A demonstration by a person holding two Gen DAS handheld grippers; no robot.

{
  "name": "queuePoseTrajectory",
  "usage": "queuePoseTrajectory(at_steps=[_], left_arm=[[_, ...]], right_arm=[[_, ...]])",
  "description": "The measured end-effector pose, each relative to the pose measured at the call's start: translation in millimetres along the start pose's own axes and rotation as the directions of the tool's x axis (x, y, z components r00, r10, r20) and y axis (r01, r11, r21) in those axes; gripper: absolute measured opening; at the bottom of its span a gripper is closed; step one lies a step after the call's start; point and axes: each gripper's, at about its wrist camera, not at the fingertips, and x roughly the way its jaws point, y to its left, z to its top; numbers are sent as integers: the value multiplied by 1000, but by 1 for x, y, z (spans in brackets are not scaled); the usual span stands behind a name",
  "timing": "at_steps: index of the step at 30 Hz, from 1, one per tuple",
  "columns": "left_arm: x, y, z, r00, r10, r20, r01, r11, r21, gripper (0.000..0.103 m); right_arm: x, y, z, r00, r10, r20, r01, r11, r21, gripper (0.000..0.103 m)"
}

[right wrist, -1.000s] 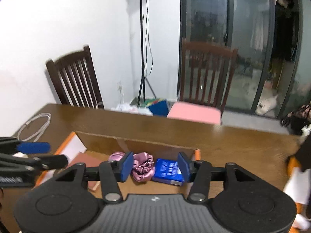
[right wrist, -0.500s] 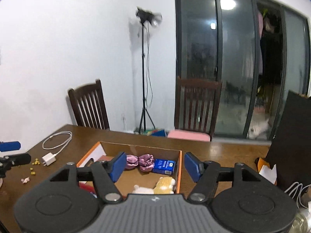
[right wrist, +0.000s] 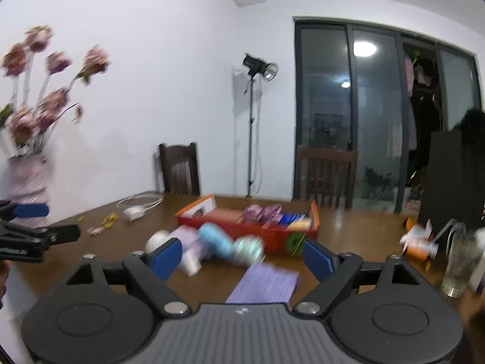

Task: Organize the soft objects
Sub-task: 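Withdraw both grippers from the box back toward the pile, then grasp the white foam cylinder with the left gripper while the right gripper grasps the white sponge wedge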

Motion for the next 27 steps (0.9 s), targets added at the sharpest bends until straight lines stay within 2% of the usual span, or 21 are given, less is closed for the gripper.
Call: queuePoseTrajectory(at_steps=[3, 5, 8, 10, 14, 24, 27], left_arm=[[-11, 0, -8, 998, -53, -20, 52, 998, -19, 103], [-8, -1, -8, 997, -72, -22, 72, 997, -22, 103], [0, -2, -14, 996, -79, -49, 77, 996, -35, 103], [1, -5, -18, 994, -92, -62, 91, 995, -29, 103], [7, -4, -19, 993, -93, -69, 90, 995, -49, 103], [57, 3, -27, 982, -92, -167, 75, 992, -106, 103], [75, 10, -26, 982, -80, -169, 58, 990, -132, 103]], right_arm=[[-18, 11, -24, 999, 24, -38, -22, 998, 60, 87], [-21, 18, -31, 997, 38, -60, -35, 998, 43, 87], [-19, 24, -37, 998, 14, -66, -13, 1000, 3, 87], [-12, 23, -40, 997, -5, -75, 7, 1000, 16, 87], [-2, 19, -42, 996, -10, -86, 13, 999, 38, 87], [36, -4, -47, 990, -38, -133, 53, 992, 111, 85], [56, -6, -46, 987, -18, -157, 35, 994, 108, 80]])
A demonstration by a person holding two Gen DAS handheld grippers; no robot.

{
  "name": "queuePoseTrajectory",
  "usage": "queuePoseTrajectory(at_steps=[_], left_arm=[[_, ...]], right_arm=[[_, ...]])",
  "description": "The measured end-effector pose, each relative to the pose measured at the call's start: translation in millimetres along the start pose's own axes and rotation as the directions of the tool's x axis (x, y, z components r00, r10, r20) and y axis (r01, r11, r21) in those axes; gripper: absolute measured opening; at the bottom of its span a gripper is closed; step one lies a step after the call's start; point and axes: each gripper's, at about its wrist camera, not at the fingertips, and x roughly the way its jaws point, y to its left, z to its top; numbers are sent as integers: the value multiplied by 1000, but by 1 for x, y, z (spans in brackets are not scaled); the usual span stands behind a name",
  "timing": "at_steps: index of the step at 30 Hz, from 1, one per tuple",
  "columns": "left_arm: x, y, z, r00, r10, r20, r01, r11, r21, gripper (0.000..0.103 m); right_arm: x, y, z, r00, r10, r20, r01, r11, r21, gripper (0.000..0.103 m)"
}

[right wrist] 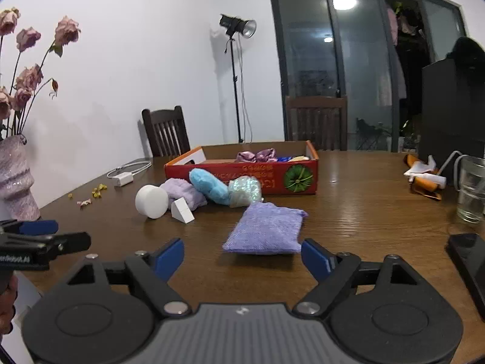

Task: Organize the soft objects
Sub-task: 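Grasp the white foam cylinder with the left gripper while the right gripper grasps the white sponge wedge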

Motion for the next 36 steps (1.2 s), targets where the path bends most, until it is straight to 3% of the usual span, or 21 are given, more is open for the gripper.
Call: queuePoseTrajectory(at_steps=[2, 4, 6, 15, 18, 20, 21, 23, 25, 28, 30, 36], left_arm=[[16, 6, 4, 1000, 16, -13, -17, 1000, -18, 98], [33, 12, 10, 999, 31, -22, -31, 999, -11, 85], [52, 19, 17, 999, 44, -29, -44, 999, -5, 79], [128, 47, 48, 997, 29, -75, -31, 999, -27, 80], [148, 55, 52, 995, 47, -85, -50, 998, -36, 74], [160, 65, 54, 994, 8, -108, -16, 997, -70, 61], [165, 71, 55, 992, -45, -120, 32, 993, -111, 50], [172, 81, 54, 980, -141, -139, 114, 976, -185, 37], [174, 86, 51, 975, -166, -148, 131, 966, -224, 31], [153, 81, 49, 975, -169, -145, 132, 963, -237, 31], [132, 76, 44, 967, -218, -134, 175, 945, -275, 31], [71, 40, 9, 910, -386, -152, 305, 871, -385, 31]], right_arm=[[18, 2, 4, 999, 22, -30, -22, 1000, -8, 75], [35, 7, 9, 998, 37, -50, -38, 999, -18, 70], [56, 14, 16, 996, 60, -66, -63, 998, -32, 66], [170, 53, 53, 976, 160, -147, -171, 983, -71, 60], [205, 59, 56, 964, 193, -185, -203, 978, -38, 54], [221, 61, 57, 957, 203, -205, -211, 977, -17, 53], [229, 62, 57, 955, 207, -213, -215, 977, -13, 53], [243, 64, 56, 946, 230, -229, -236, 972, -1, 49], [255, 66, 52, 938, 241, -250, -249, 969, 2, 30], [246, 70, 52, 937, 257, -237, -265, 964, 0, 24], [224, 73, 50, 943, 247, -222, -261, 965, -35, 24], [134, 45, 19, 932, 277, -235, -274, 961, 47, 24]])
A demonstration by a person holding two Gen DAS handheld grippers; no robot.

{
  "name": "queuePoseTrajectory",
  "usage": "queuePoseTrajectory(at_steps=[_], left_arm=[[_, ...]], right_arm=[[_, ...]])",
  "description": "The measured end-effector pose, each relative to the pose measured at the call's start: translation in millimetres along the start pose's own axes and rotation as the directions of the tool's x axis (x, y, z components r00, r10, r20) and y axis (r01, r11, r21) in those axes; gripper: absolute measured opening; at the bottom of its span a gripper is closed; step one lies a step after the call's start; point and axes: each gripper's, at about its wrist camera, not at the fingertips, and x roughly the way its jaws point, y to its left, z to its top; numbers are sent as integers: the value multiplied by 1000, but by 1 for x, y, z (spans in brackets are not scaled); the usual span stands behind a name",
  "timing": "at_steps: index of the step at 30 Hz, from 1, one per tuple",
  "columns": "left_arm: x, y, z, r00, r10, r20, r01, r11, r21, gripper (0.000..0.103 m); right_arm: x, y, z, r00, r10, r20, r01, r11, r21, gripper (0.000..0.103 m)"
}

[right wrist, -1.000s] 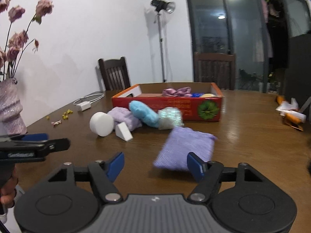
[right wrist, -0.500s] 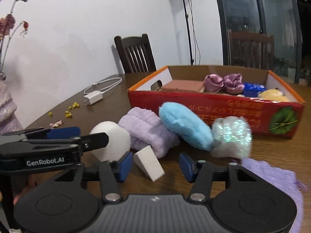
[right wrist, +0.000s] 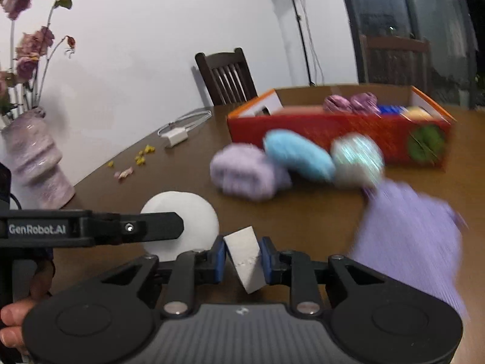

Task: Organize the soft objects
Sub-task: 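Grasp the white foam cylinder with the left gripper while the right gripper grasps the white sponge wedge, then carry both white sponges over the red box and open both grippers inside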

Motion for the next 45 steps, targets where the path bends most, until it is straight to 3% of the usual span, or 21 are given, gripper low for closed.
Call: queuePoseTrajectory(at_steps=[2, 4, 5, 6, 7, 11, 13, 16, 21, 29, 30, 31, 32, 35, 38, 41, 45], left_arm=[[-2, -6, -13, 998, -51, -39, 50, 998, -26, 31], [1, -9, -21, 997, -51, -58, 51, 999, -15, 32], [5, -9, -22, 997, -24, -69, 23, 1000, -14, 33], [8, -8, -23, 998, 9, -70, -9, 1000, -11, 43], [9, -8, -23, 997, 58, -52, -58, 998, 3, 63], [1, -18, -26, 965, 260, 39, -262, 955, 137, 80], [-8, -20, -27, 959, 271, 77, -281, 944, 170, 85], [-13, -29, -31, 962, 254, 98, -271, 930, 250, 89], [5, -43, -37, 961, 261, 88, -275, 895, 352, 89], [18, -38, -36, 958, 279, 67, -284, 895, 343, 85], [18, -36, -36, 957, 280, 69, -287, 896, 339, 80], [17, -35, -35, 958, 278, 72, -285, 897, 338, 67], [18, -34, -35, 960, 271, 71, -278, 897, 344, 57], [18, -34, -30, 963, 258, 77, -269, 903, 334, 54], [18, -38, -12, 975, 202, 90, -220, 925, 310, 54], [28, -45, 23, 983, 141, 121, -174, 928, 330, 54], [58, -52, 83, 978, 95, 186, -157, 923, 351, 55]], right_arm=[[-27, -3, -17, 1000, -9, -6, 9, 1000, 26, 24], [-46, -9, -28, 1000, 19, -18, -18, 997, 72, 24], [-51, -13, -32, 999, 36, -20, -34, 995, 93, 24], [-53, -19, -34, 999, 45, -23, -42, 992, 118, 25], [-52, -23, -36, 999, 34, -30, -29, 990, 138, 29], [-53, -40, -38, 1000, -6, 5, 5, 981, 195, 42], [-59, -41, -38, 997, -71, 36, 63, 981, 181, 56], [-67, -32, -36, 987, -136, 82, 128, 988, 89, 56], [-64, -11, -37, 984, -154, 86, 158, 987, -42, 55], [-53, -7, -39, 983, -173, 56, 177, 981, -74, 55], [-51, -9, -40, 984, -173, 50, 176, 982, -73, 50], [-49, -10, -40, 984, -174, 46, 176, 982, -72, 37], [-48, -10, -39, 985, -169, 37, 172, 982, -76, 31], [-48, -11, -37, 988, -152, 35, 154, 985, -77, 29], [-51, -13, -28, 993, -113, 45, 116, 991, -69, 29], [-57, -23, -3, 994, -66, 88, 70, 996, -49, 29], [-56, -46, 50, 980, -92, 178, 104, 993, -57, 29]])
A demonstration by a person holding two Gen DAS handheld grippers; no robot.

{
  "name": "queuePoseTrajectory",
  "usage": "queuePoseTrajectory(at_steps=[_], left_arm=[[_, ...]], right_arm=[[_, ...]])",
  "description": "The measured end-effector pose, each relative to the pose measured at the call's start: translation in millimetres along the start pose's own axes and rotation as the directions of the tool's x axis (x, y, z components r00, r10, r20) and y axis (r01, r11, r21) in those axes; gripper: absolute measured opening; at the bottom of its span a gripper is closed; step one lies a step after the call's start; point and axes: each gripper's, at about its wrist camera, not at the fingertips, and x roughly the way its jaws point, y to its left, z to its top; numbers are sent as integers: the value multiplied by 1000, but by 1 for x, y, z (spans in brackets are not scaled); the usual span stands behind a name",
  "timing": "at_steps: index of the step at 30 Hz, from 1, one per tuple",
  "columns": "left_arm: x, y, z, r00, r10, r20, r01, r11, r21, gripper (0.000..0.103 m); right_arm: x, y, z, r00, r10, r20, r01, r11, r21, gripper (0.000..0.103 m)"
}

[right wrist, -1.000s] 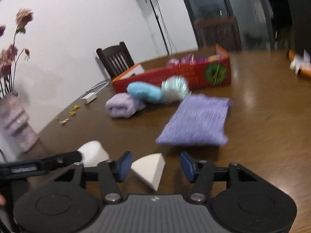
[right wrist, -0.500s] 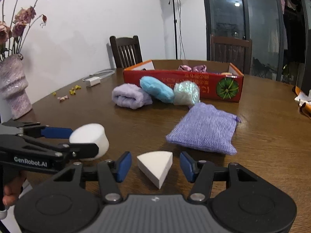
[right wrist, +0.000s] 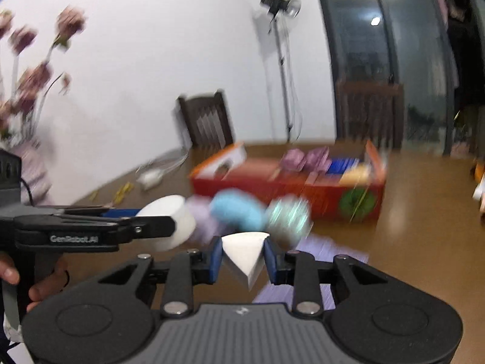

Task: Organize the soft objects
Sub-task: 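Carry both white sponges over the red box and open both grippers inside, then withdraw both grippers from the box back toward the pile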

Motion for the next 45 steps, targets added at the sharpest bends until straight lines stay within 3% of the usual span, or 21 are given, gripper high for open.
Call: queuePoseTrajectory(at_steps=[4, 6, 9, 13, 16, 18, 21, 24, 30, 35, 38, 41, 45], left_arm=[[68, 11, 52, 1000, -28, -9, 28, 1000, 1, 56], [115, 13, 75, 997, -40, -69, 41, 999, 14, 56], [179, 17, 98, 986, 20, -165, -15, 999, 29, 57], [252, 27, 106, 951, 40, -308, -30, 999, 38, 56], [283, 36, 98, 929, 90, -358, -80, 996, 41, 59], [289, 43, 93, 922, 80, -378, -75, 997, 29, 62], [276, 45, 96, 940, 54, -336, -44, 998, 35, 80], [271, 40, 99, 941, 90, -325, -70, 995, 75, 81], [231, 42, 119, 954, 111, -278, -98, 993, 61, 81], [170, 33, 142, 967, 136, -214, -119, 989, 88, 81], [122, 26, 151, 976, 151, -158, -140, 987, 80, 83], [63, 17, 141, 985, 158, -67, -152, 984, 96, 88], [-11, 3, 108, 979, 200, 44, -203, 975, 93, 93]], right_arm=[[41, -38, 54, 998, -51, 38, 51, 999, -1, 29], [75, -65, 81, 998, -58, 11, 58, 997, 53, 29], [131, -98, 115, 993, -107, -38, 111, 988, 105, 30], [204, -127, 141, 980, -156, -124, 171, 978, 118, 30], [249, -145, 143, 965, -170, -200, 202, 968, 151, 33], [269, -152, 140, 953, -185, -238, 225, 962, 154, 34], [280, -156, 129, 940, -226, -255, 270, 951, 149, 40], [278, -153, 130, 945, -226, -235, 265, 953, 147, 54], [253, -144, 144, 951, -234, -201, 261, 958, 121, 54], [189, -123, 172, 957, -259, -129, 268, 961, 64, 58], [143, -112, 186, 964, -246, -99, 252, 966, 55, 69], [94, -100, 185, 980, -188, -72, 190, 981, 30, 73], [27, -77, 158, 984, -176, -14, 176, 984, -3, 76]])
